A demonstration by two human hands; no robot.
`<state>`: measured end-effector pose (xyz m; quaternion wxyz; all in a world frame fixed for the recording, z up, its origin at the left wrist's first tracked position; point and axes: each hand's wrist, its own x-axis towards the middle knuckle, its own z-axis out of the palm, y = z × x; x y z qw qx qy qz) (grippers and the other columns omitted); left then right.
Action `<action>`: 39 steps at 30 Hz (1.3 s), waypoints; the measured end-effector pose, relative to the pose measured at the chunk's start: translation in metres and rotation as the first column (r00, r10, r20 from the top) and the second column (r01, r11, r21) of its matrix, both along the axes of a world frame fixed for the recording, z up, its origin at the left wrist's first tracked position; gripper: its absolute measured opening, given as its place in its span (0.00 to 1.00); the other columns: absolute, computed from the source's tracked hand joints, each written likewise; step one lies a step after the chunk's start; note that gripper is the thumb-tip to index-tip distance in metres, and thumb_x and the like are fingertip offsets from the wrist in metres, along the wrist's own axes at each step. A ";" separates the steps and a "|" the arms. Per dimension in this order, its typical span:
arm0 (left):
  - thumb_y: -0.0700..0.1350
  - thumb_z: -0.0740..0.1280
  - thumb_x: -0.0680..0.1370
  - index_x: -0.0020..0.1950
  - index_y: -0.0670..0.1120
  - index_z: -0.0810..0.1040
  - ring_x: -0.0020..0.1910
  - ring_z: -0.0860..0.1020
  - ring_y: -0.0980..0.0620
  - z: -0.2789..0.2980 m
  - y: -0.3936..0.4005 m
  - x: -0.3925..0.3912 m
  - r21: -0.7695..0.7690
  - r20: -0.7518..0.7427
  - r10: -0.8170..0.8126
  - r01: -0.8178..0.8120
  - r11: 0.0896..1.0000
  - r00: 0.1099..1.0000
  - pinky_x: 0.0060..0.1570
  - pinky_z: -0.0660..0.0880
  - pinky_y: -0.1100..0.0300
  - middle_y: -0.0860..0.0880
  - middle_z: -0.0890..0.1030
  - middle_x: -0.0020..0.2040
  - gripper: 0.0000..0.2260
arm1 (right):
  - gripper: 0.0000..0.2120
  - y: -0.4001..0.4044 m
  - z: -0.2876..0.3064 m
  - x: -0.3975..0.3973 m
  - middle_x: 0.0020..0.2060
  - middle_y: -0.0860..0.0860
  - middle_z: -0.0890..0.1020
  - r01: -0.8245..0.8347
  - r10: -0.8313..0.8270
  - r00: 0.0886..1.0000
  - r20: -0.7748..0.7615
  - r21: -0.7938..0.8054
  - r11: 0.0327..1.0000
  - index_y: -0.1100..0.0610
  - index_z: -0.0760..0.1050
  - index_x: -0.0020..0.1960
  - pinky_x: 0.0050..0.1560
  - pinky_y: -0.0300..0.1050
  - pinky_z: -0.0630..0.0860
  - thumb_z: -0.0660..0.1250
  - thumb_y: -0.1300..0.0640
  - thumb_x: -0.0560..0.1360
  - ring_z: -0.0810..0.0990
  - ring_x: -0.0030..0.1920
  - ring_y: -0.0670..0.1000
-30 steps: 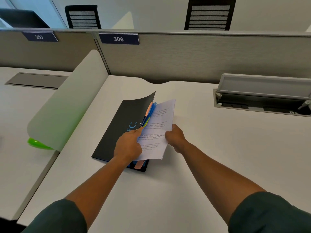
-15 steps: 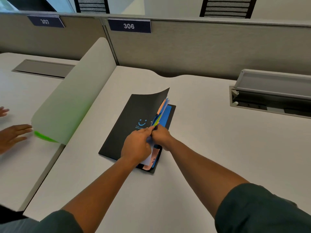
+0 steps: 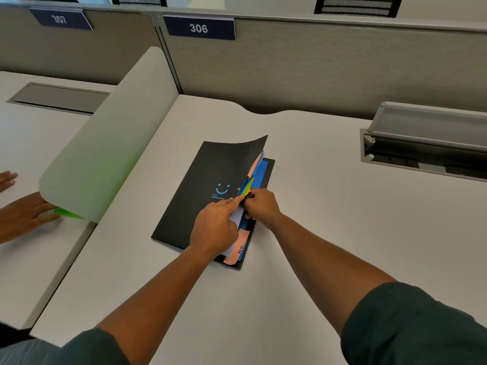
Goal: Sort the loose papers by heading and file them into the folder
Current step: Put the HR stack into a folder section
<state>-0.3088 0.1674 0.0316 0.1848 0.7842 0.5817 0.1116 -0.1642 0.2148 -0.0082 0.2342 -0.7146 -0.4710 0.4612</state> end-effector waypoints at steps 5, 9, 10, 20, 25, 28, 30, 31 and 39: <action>0.45 0.66 0.79 0.76 0.50 0.66 0.66 0.75 0.48 -0.002 0.000 0.000 -0.022 -0.006 0.006 -0.006 1.000 1.000 0.66 0.72 0.55 0.48 0.76 0.69 0.25 | 0.15 -0.001 -0.001 0.007 0.46 0.55 0.83 -0.192 0.199 0.974 0.106 -0.072 0.979 0.59 0.77 0.55 0.49 0.53 0.82 0.64 0.47 0.78 0.84 0.43 0.56; 0.46 0.67 0.79 0.76 0.51 0.67 0.65 0.76 0.48 -0.005 -0.001 0.002 -0.046 0.018 0.015 -0.015 0.999 1.000 0.65 0.73 0.54 0.48 0.77 0.69 0.25 | 0.31 -0.001 -0.004 0.018 0.55 0.52 0.80 -0.372 0.391 0.894 0.217 -0.124 0.920 0.54 0.72 0.65 0.56 0.52 0.79 0.73 0.38 0.69 0.80 0.54 0.54; 0.47 0.67 0.79 0.76 0.50 0.67 0.64 0.77 0.48 -0.005 -0.001 0.003 -0.048 0.026 0.011 -0.010 0.999 1.000 0.64 0.74 0.53 0.48 0.77 0.68 0.25 | 0.34 0.000 -0.005 0.021 0.58 0.52 0.79 -0.399 0.417 0.876 0.243 -0.123 0.909 0.55 0.70 0.66 0.57 0.51 0.79 0.74 0.39 0.68 0.78 0.55 0.53; 0.48 0.66 0.80 0.76 0.52 0.67 0.61 0.77 0.48 -0.012 -0.002 0.019 0.004 -0.059 -0.042 0.043 0.999 0.997 0.57 0.79 0.53 0.49 0.78 0.67 0.24 | 0.19 -0.005 -0.011 0.049 0.52 0.54 0.79 -0.220 0.236 0.937 0.256 -0.090 0.971 0.55 0.68 0.55 0.49 0.47 0.81 0.73 0.50 0.71 0.81 0.48 0.53; 0.49 0.68 0.78 0.78 0.54 0.61 0.62 0.74 0.49 -0.010 -0.004 0.030 -0.026 -0.144 -0.020 0.016 1.000 0.989 0.57 0.78 0.55 0.49 0.74 0.69 0.29 | 0.12 -0.014 -0.014 0.052 0.43 0.53 0.77 -0.116 0.076 0.948 0.310 0.114 0.987 0.57 0.70 0.47 0.38 0.42 0.72 0.69 0.51 0.73 0.77 0.43 0.52; 0.50 0.68 0.78 0.78 0.54 0.60 0.62 0.73 0.48 -0.012 -0.004 0.038 -0.058 -0.215 -0.034 0.022 0.998 0.976 0.56 0.77 0.55 0.49 0.73 0.68 0.31 | 0.11 -0.017 -0.018 0.056 0.45 0.55 0.79 -0.069 0.032 0.966 0.257 0.138 0.988 0.60 0.73 0.49 0.38 0.40 0.75 0.71 0.54 0.72 0.78 0.43 0.52; 0.49 0.67 0.78 0.78 0.54 0.60 0.62 0.73 0.47 -0.014 -0.005 0.043 -0.075 -0.247 -0.055 0.038 0.996 0.968 0.55 0.77 0.54 0.48 0.73 0.67 0.30 | 0.11 -0.018 -0.019 0.059 0.46 0.55 0.80 -0.062 0.028 0.973 0.230 0.144 0.988 0.60 0.75 0.51 0.38 0.40 0.74 0.71 0.57 0.71 0.78 0.43 0.52; 0.48 0.67 0.78 0.78 0.54 0.60 0.61 0.72 0.46 -0.016 -0.006 0.045 -0.075 -0.265 -0.077 0.059 0.995 0.961 0.55 0.76 0.53 0.48 0.73 0.66 0.30 | 0.11 -0.018 -0.019 0.061 0.47 0.55 0.80 -0.057 0.024 0.976 0.216 0.150 0.987 0.60 0.75 0.51 0.40 0.42 0.75 0.71 0.58 0.71 0.78 0.44 0.52; 0.56 0.61 0.80 0.74 0.53 0.65 0.61 0.72 0.49 -0.038 -0.010 0.045 -0.046 -0.188 -0.137 0.130 0.990 0.973 0.50 0.76 0.55 0.52 0.75 0.66 0.23 | 0.14 -0.020 -0.013 0.064 0.45 0.58 0.82 -0.002 -0.005 0.999 0.052 0.117 0.993 0.58 0.76 0.54 0.43 0.54 0.83 0.70 0.61 0.69 0.84 0.39 0.57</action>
